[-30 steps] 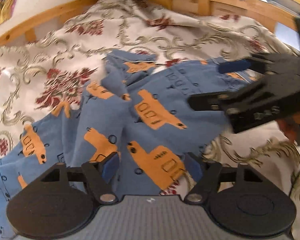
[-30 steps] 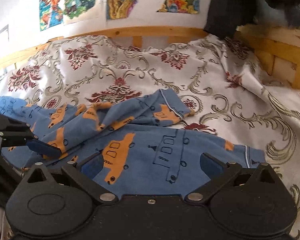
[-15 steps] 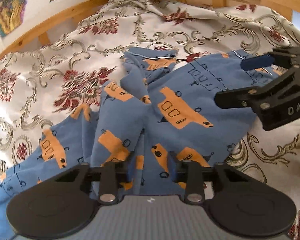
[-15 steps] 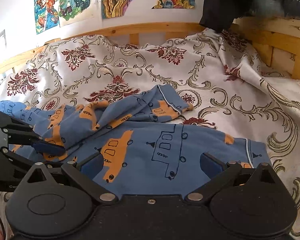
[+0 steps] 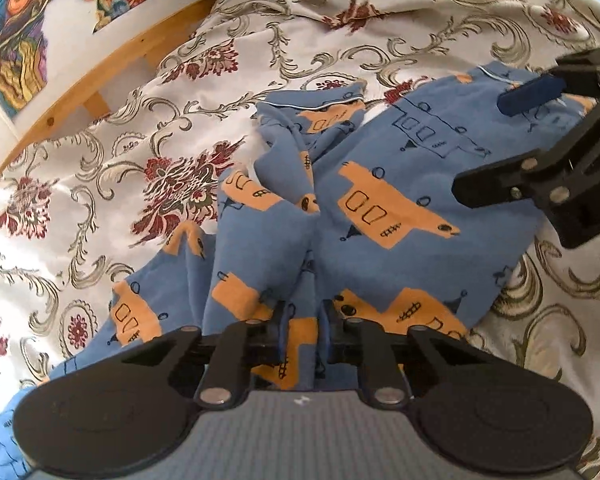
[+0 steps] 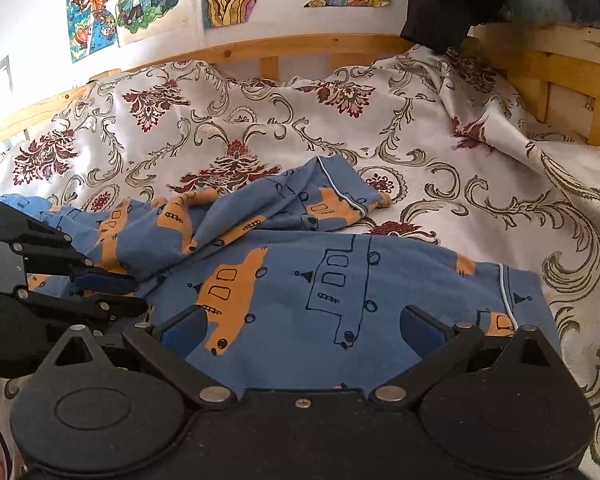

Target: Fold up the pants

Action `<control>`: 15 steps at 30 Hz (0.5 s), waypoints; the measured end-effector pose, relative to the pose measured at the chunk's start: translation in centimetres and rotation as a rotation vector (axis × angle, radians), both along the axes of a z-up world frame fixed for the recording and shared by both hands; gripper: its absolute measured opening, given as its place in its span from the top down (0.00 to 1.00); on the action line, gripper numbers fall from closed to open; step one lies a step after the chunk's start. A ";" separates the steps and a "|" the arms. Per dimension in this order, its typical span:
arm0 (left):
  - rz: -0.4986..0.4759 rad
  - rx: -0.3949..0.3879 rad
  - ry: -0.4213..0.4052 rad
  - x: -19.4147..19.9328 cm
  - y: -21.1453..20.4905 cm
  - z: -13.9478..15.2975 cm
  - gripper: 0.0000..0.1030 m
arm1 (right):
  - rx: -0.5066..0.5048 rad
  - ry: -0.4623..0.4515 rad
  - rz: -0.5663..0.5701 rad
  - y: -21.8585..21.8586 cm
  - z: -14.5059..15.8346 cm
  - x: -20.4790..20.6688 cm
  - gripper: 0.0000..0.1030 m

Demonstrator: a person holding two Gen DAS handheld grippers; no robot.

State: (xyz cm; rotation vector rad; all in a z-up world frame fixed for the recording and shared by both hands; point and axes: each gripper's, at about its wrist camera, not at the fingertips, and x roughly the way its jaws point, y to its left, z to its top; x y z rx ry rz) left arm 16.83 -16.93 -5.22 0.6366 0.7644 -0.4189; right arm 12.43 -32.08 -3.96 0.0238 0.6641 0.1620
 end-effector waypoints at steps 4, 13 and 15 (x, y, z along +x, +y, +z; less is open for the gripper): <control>-0.013 0.004 -0.007 0.0 -0.1 -0.1 0.99 | 0.030 0.023 0.008 -0.2 -0.1 -0.2 0.04; -0.009 -0.201 0.104 1.2 2.7 1.8 1.00 | 0.210 0.116 0.089 -1.8 2.4 8.5 0.22; -0.011 -0.242 0.127 1.5 3.4 2.1 1.00 | 0.271 0.159 0.098 -2.1 2.6 12.4 0.40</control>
